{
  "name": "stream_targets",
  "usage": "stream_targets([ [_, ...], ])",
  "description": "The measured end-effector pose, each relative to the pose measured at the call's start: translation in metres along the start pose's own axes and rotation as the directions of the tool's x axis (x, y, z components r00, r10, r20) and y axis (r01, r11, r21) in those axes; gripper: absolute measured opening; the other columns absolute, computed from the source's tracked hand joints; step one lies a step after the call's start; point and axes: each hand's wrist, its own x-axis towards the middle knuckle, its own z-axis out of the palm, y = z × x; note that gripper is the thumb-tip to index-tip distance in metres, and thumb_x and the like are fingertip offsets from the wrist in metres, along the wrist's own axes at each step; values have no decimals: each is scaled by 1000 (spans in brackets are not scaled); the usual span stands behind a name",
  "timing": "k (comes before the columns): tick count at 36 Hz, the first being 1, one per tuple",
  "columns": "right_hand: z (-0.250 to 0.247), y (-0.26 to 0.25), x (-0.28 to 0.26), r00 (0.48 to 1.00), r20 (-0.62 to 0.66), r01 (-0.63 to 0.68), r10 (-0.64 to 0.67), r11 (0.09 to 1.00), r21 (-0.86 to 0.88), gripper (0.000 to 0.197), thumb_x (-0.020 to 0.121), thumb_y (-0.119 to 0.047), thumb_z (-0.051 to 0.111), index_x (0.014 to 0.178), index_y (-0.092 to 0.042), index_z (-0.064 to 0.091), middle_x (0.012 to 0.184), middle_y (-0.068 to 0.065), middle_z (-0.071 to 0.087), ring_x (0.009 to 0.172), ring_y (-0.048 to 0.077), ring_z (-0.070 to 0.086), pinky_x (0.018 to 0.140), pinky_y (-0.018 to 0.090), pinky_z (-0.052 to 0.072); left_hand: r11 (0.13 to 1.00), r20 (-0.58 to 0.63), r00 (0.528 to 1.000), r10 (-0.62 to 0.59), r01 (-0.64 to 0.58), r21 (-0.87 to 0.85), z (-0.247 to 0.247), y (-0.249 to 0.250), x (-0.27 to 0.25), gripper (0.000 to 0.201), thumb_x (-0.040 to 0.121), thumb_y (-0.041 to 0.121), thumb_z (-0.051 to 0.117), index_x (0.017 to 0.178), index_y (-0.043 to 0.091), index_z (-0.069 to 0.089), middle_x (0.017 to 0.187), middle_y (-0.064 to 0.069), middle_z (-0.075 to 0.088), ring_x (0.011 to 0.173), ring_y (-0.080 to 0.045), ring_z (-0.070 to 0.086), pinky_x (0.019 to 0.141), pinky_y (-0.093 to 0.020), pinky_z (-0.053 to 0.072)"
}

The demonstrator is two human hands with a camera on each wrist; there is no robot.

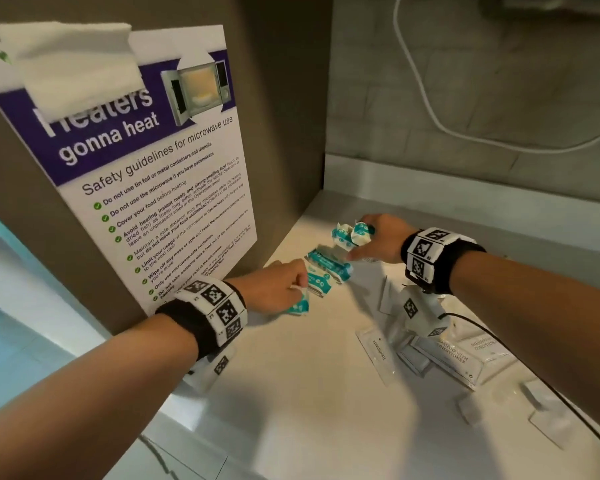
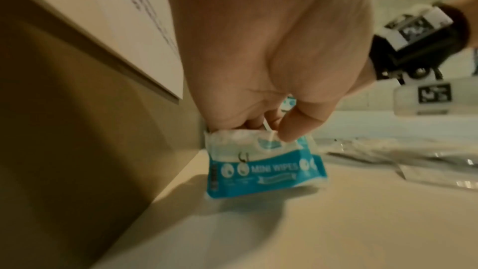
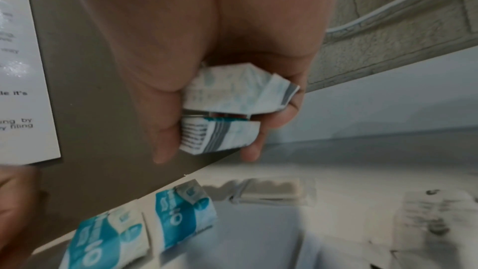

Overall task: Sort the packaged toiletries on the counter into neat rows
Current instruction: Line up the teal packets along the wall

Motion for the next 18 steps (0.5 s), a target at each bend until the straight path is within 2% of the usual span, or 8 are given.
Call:
stream_targets([
  [3,-2,3,-3,1000,-14,-5,5,1000,-19,75,75,-41,79,137,-13,47,127,7,60,109,25,58,90,32,47,998,38,999,21,-23,65,5,6,4,16,97,13,46,110,21,46,118,-6,50,105,-20,54,87,-29,47],
  [5,-3,5,-4,1000,-20,-7,7,1000,-25,75,74,-41,80,135,-11,48,127,7,61,111,26,58,92,33,47,994,26,998,60,-62,84,5,8,10,22,97,9,46,116,17,52,124,-6,48,113,-20,49,94,-29,45],
  [8,-4,10,-3,1000,-22,-15,14,1000,-23,71,72,-41,81,130,-12,52,121,6,63,98,22,58,86,31,47,987,12,996,87,-88,137,4,9,21,20,97,8,48,113,17,58,130,-4,42,122,-20,40,104,-31,43],
  [11,-3,15,-2,1000,-18,-2,2,1000,-19,65,71,-39,82,124,-15,55,111,3,64,90,20,57,79,29,45,978,-8,994,106,-103,184,1,11,30,16,94,10,57,107,19,58,127,-2,41,121,-19,37,101,-31,46],
  [14,-3,20,-1,1000,-22,9,-9,1000,-10,61,68,-37,85,119,-17,57,105,1,66,86,19,59,76,28,46,964,-77,985,154,-132,230,-6,16,42,28,85,10,65,106,26,55,127,2,39,120,-19,35,104,-35,40],
  [16,-3,22,-1,999,-31,24,-24,1000,-9,61,66,-35,86,117,-17,57,99,-2,64,85,19,59,75,27,45,959,-102,978,181,-152,238,-11,20,53,42,84,11,63,120,29,53,136,4,38,127,-20,32,110,-38,33],
  [18,-4,24,-1,999,-37,35,-35,999,3,60,65,-34,87,115,-18,56,94,-4,63,82,18,60,72,26,44,948,-72,981,182,-156,276,-14,25,64,55,88,14,59,140,27,45,151,4,33,137,-22,28,115,-40,29],
])
